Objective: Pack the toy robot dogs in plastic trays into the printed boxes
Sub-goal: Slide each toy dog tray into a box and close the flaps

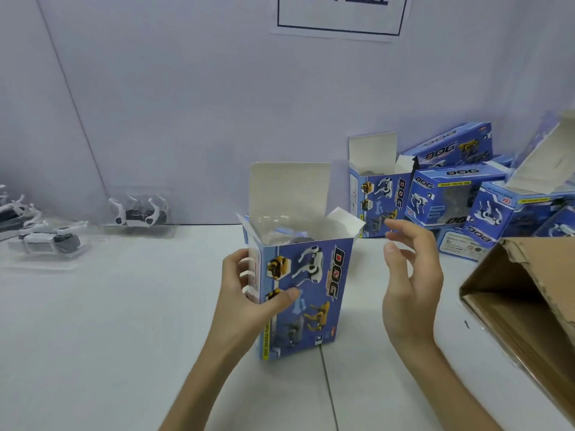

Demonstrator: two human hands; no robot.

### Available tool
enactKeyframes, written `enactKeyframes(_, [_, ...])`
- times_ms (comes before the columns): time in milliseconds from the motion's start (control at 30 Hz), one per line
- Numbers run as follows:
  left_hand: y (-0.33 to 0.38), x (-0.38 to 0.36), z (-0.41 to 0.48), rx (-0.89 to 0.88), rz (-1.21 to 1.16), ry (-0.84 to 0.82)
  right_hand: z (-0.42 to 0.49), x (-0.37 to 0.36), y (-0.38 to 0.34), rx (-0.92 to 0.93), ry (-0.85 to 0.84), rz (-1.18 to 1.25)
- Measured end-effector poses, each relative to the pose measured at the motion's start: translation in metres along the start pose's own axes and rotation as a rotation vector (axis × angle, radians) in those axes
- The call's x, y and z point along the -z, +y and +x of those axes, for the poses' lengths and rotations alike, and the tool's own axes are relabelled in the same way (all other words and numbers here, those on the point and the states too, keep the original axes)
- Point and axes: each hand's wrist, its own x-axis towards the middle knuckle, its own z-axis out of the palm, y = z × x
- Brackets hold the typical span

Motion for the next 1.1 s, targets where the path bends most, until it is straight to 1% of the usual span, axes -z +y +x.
enactKeyframes(67, [0.001,-0.004,-0.003,-0.024,0.008,-0.042,0.006,0.004,-0.014,0.098,-0.025,-0.02])
enactKeyframes(133, [0.002,-0.007,-0.005,-0.039,0.007,-0.077,0.023,0.003,-0.038,0.236,-0.099,-0.012])
enactKeyframes(200, [0.002,-0.009,-0.005,-0.034,0.041,-0.096,0.047,-0.005,-0.066,0.326,-0.253,-0.016])
enactKeyframes(233, [0.001,-0.009,-0.005,-0.039,0.062,-0.097,0.061,-0.012,-0.077,0.337,-0.341,-0.048])
enactKeyframes(300, [-0.002,-0.007,-0.005,-0.053,0.106,-0.097,0.084,-0.031,-0.089,0.296,-0.539,-0.198])
enactKeyframes(333, [-0.003,-0.006,-0.005,-0.057,0.13,-0.102,0.092,-0.041,-0.089,0.255,-0.679,-0.311])
enactKeyframes(400, [-0.005,-0.004,-0.005,-0.057,0.166,-0.119,0.094,-0.06,-0.078,0.135,-1.033,-0.527])
enactKeyframes(433, [-0.006,-0.003,-0.004,-0.053,0.173,-0.122,0.09,-0.067,-0.069,0.08,-1.183,-0.584])
enactKeyframes(467, [-0.006,-0.002,-0.004,-0.054,0.184,-0.115,0.084,-0.071,-0.061,0.054,-1.264,-0.599])
enactKeyframes(533, [-0.003,-0.002,-0.003,-0.125,0.236,-0.064,0.074,-0.072,-0.05,0.06,-1.257,-0.565])
enactKeyframes(567, [-0.001,-0.003,-0.005,-0.208,0.272,-0.02,0.071,-0.07,-0.049,0.069,-1.239,-0.552])
enactKeyframes(667, [0.005,-0.007,-0.01,-0.542,0.381,0.148,0.068,-0.067,-0.052,0.068,-1.247,-0.559])
enactKeyframes(733, [0.009,-0.011,-0.012,-0.671,0.405,0.185,0.067,-0.066,-0.055,0.073,-1.277,-0.579])
enactKeyframes(833, [0.013,-0.014,-0.01,-0.687,0.412,0.104,0.066,-0.06,-0.06,0.057,-1.301,-0.581])
enactKeyframes(967, [0.015,-0.012,-0.005,-0.71,0.473,0.099,0.067,-0.048,-0.061,0.016,-1.261,-0.532])
enactKeyframes(1033, [0.017,-0.01,-0.001,-0.717,0.5,0.088,0.067,-0.042,-0.062,0.027,-1.197,-0.517])
enactKeyframes(1100, [0.019,-0.01,0.002,-0.725,0.527,0.088,0.064,-0.036,-0.063,0.05,-1.091,-0.481])
